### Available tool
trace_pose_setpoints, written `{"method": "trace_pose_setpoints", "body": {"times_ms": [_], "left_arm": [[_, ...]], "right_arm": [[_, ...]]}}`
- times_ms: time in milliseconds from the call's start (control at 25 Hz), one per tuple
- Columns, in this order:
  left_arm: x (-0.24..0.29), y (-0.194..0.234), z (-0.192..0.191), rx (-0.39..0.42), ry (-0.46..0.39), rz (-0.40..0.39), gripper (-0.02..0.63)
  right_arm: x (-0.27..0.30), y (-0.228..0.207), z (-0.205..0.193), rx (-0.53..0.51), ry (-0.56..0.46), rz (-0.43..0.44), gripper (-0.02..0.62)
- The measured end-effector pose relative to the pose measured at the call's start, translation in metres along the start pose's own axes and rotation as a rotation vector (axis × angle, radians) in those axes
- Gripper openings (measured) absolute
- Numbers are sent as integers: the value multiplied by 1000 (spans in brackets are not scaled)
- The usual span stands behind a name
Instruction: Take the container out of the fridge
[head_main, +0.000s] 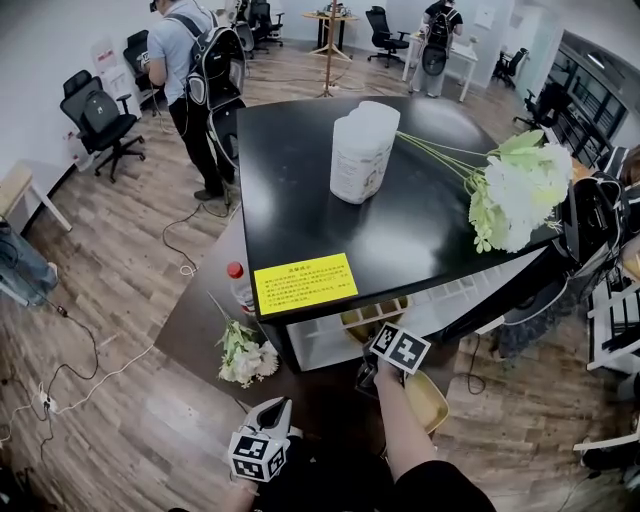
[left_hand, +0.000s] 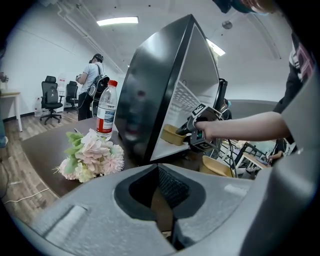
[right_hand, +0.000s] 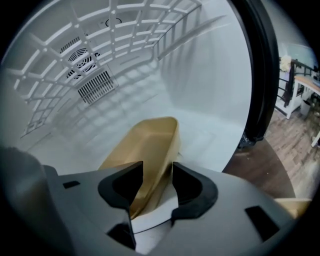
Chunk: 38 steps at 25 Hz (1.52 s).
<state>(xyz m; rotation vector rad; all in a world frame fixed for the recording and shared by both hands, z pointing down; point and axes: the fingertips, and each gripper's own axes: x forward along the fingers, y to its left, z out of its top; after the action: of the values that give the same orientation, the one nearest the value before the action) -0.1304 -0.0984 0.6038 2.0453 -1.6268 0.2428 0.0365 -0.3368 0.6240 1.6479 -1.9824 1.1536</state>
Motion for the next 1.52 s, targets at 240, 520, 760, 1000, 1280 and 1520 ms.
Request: {"method": "trace_pose_setpoints", "body": {"times_ms": [240, 520, 760, 1000, 1280, 1520], "left_arm": [[-2, 7, -3, -14, -1, 25, 8], [-2, 8, -2, -11, -6, 27, 8], [-5, 12, -3, -14, -10, 31, 8], [-7, 12, -3, -11, -13, 28, 8], [-9, 10, -2, -5, -20, 4, 8], [-8, 6, 3, 13, -24, -29, 8]], "right_arm": [[3, -5, -2, -1, 1, -31, 144], [3, -9, -1, 26, 1, -40, 124], [-1, -11, -3, 46, -4, -54, 101], [-6, -12, -1, 41, -18, -48, 75], [-19, -10, -2, 15, -34, -35, 58], [-37, -9, -8, -22, -46, -16, 51]]}}
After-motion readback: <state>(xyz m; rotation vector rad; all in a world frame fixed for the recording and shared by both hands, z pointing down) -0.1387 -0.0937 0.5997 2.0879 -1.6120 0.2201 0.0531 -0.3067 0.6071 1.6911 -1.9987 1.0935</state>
